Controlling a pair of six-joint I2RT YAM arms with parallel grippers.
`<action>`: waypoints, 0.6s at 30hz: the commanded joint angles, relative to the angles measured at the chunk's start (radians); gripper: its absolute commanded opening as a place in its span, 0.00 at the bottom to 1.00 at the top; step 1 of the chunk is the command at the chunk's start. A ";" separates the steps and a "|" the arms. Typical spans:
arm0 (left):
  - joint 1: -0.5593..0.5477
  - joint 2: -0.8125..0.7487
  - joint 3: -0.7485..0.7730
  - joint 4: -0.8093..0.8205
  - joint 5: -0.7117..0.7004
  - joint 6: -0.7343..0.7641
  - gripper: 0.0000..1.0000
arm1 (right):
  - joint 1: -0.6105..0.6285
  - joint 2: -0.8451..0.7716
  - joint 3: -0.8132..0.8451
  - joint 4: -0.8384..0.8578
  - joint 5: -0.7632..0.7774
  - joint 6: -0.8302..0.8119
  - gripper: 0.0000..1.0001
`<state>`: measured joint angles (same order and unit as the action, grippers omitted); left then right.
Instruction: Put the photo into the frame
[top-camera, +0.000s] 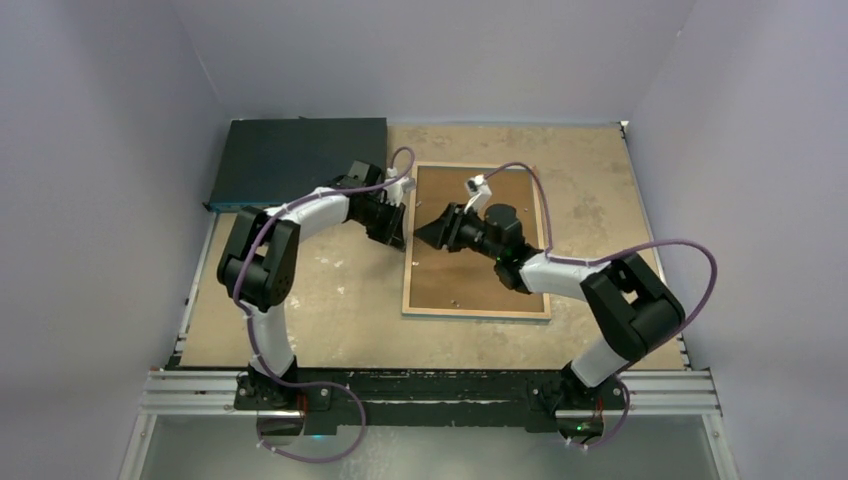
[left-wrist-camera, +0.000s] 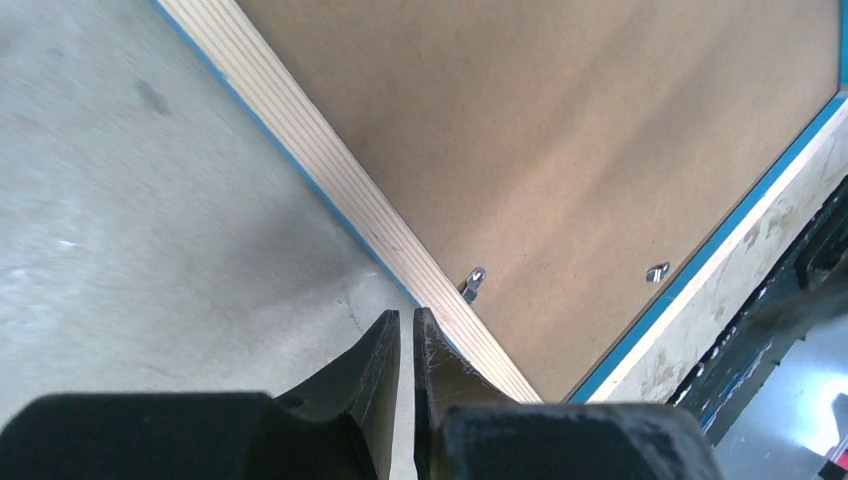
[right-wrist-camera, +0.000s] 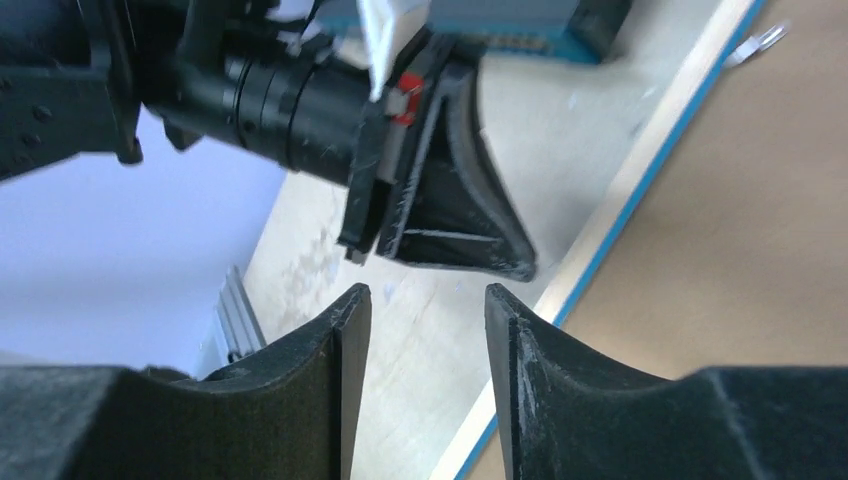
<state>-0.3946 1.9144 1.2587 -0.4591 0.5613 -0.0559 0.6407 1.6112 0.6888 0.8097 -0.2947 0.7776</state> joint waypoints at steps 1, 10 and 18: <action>0.035 -0.035 0.097 -0.018 0.015 -0.004 0.08 | -0.100 -0.015 0.016 0.011 -0.039 -0.002 0.50; 0.040 0.014 0.118 0.110 0.024 -0.090 0.12 | -0.171 0.216 0.205 0.037 -0.083 0.056 0.55; 0.042 0.087 0.138 0.157 -0.015 -0.114 0.12 | -0.171 0.377 0.346 0.011 -0.070 0.054 0.55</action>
<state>-0.3546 1.9781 1.3651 -0.3500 0.5587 -0.1432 0.4709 1.9629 0.9642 0.8124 -0.3569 0.8276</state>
